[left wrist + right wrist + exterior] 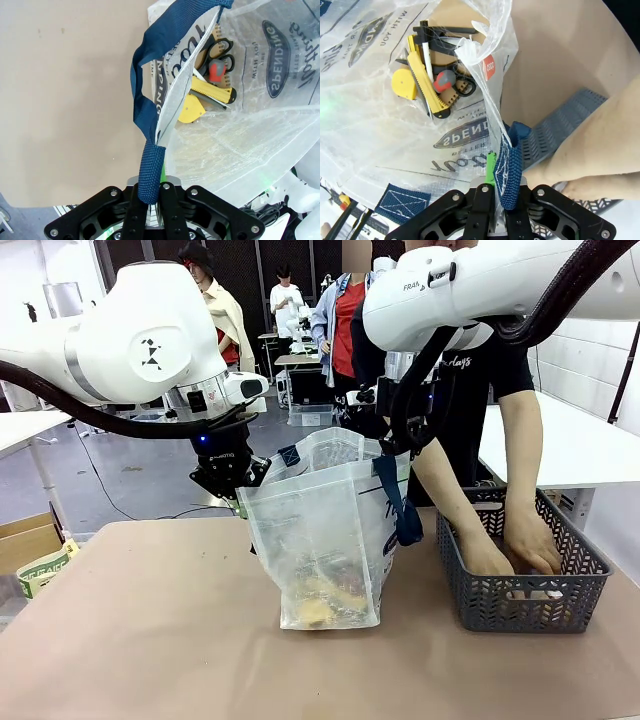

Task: Transfer purchased items from the store into the shopping bag.
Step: Move the Reusable shopping bag to the right side of the table.

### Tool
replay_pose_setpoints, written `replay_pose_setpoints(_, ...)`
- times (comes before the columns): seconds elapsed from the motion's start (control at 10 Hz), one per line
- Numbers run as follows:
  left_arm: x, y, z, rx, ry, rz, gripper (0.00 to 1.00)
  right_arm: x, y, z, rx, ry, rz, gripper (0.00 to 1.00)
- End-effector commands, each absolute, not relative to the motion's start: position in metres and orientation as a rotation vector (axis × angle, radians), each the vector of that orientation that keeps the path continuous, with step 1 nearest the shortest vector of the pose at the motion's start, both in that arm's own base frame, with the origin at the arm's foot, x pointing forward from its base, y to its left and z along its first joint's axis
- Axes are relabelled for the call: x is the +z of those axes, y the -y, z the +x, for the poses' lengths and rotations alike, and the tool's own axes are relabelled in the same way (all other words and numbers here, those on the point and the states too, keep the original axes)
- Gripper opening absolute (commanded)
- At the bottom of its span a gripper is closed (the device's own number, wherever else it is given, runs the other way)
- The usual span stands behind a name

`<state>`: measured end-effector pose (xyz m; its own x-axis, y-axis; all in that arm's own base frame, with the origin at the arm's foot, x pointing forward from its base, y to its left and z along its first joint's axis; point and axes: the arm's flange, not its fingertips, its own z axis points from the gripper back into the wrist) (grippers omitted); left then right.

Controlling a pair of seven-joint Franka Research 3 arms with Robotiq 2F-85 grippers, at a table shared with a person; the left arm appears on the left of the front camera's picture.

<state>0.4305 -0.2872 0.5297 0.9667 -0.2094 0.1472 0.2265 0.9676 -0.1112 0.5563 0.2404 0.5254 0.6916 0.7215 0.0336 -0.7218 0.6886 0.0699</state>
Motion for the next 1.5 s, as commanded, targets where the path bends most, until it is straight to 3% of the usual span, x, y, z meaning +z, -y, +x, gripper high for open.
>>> replay_pose_setpoints(0.0, 0.5299, 0.2860, 0.4307, -0.220, 0.136, -0.126, 0.00, 0.5244, -0.2374, 0.5574, 0.790, 0.001, 0.075, 0.00)
replay_pose_setpoints(1.4, 0.5299, 0.2860, 0.4307, -0.220, 0.136, -0.126, 0.00, 0.5244, -0.2374, 0.5574, 0.790, 0.001, 0.075, 0.00)
